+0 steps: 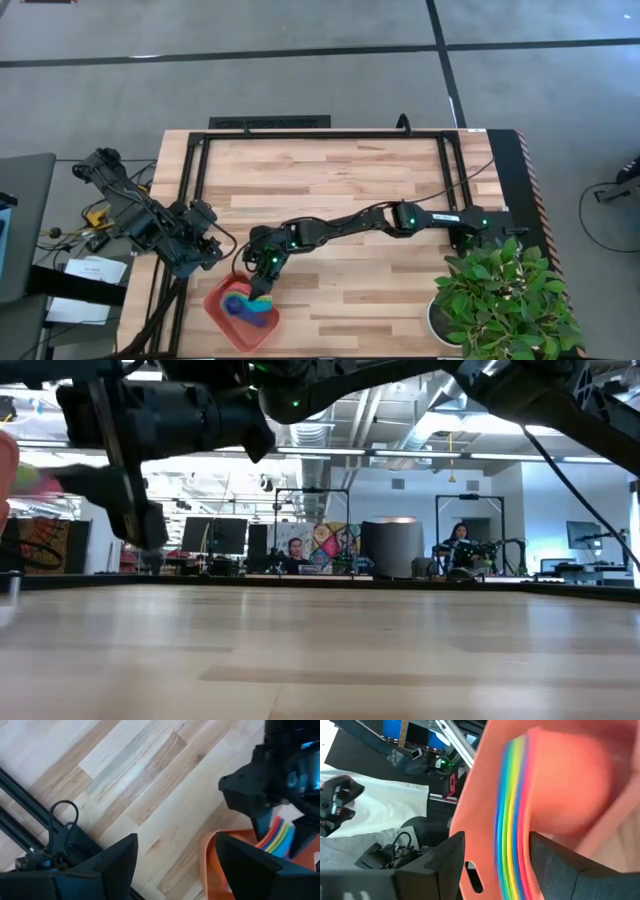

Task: Nest measuring cups in basket
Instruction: Put the stacked colored measuring cups into the orange bin, then return to Home Position

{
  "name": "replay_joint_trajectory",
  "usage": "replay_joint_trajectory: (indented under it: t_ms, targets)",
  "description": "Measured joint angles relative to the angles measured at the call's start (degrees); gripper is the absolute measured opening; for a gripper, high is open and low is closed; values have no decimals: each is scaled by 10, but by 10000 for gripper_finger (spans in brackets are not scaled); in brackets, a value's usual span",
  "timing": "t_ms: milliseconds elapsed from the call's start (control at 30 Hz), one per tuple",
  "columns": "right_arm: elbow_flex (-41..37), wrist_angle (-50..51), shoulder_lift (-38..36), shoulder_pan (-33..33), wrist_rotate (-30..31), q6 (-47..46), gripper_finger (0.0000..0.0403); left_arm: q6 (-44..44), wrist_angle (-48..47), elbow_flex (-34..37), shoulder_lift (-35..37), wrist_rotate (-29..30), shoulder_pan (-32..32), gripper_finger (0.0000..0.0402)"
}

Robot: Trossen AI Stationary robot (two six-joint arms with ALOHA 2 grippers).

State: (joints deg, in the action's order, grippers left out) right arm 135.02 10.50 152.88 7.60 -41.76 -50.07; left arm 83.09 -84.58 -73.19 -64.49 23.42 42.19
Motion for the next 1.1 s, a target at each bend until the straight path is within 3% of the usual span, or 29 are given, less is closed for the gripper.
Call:
replay_joint_trajectory:
  t_ms: [833,967,1100]
  targets:
    - [-1,117,-35,-33,77,51,235,-22,-6,0,0,5,0,254]
    - [-1,151,-74,-37,82,86,219,-45,-6,0,0,49,0,254]
    - [-3,239,-136,-41,137,156,198,-70,-6,0,19,108,0,251]
